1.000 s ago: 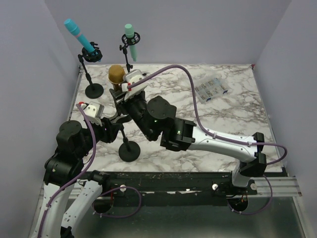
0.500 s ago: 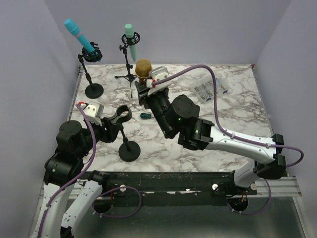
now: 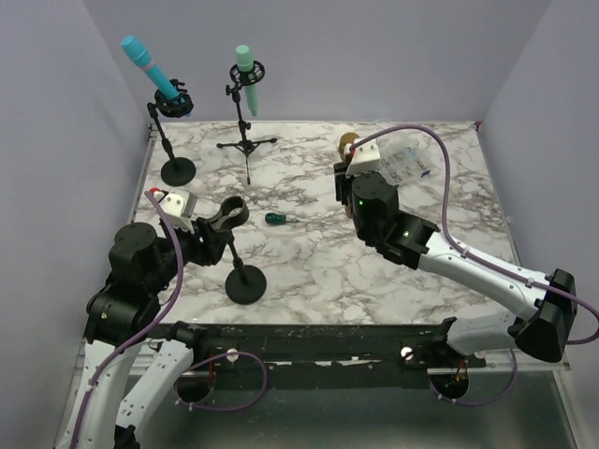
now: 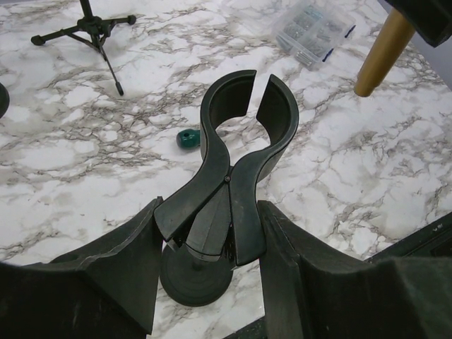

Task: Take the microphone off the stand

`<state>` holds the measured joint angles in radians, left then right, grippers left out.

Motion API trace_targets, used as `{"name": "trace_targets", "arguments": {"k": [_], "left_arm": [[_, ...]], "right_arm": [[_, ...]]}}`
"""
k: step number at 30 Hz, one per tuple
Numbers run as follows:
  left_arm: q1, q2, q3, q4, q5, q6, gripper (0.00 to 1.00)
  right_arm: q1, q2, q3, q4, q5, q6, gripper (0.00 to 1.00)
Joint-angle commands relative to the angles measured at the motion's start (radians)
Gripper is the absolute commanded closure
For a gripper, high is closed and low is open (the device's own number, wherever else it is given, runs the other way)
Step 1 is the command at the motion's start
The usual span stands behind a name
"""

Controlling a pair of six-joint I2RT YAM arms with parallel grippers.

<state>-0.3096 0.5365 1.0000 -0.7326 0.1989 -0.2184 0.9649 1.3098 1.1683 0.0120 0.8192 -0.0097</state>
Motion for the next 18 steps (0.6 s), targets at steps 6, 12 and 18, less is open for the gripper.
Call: {"name": "trace_targets", "arguments": {"k": [6,12,18], "left_arm": [[0.0,0.014,0.021,-0.066,0.037,-0.041,0.6],[0.0,0.006,0.038,-0.07,0.028,-0.042,0.27],[0.0,-0.001,0.062,-0.068,0.06,-0.042,0.08]], "right_arm": [[-0.132,0.008,-0.073,-0.124,-0.124,0.154,0.99],[-0.207,0.097,-0.019,-0.268,-0.233,0.212,0.99],[-0.255,0.226,0.062,-0.436,-0.38,0.251,0.99]]}}
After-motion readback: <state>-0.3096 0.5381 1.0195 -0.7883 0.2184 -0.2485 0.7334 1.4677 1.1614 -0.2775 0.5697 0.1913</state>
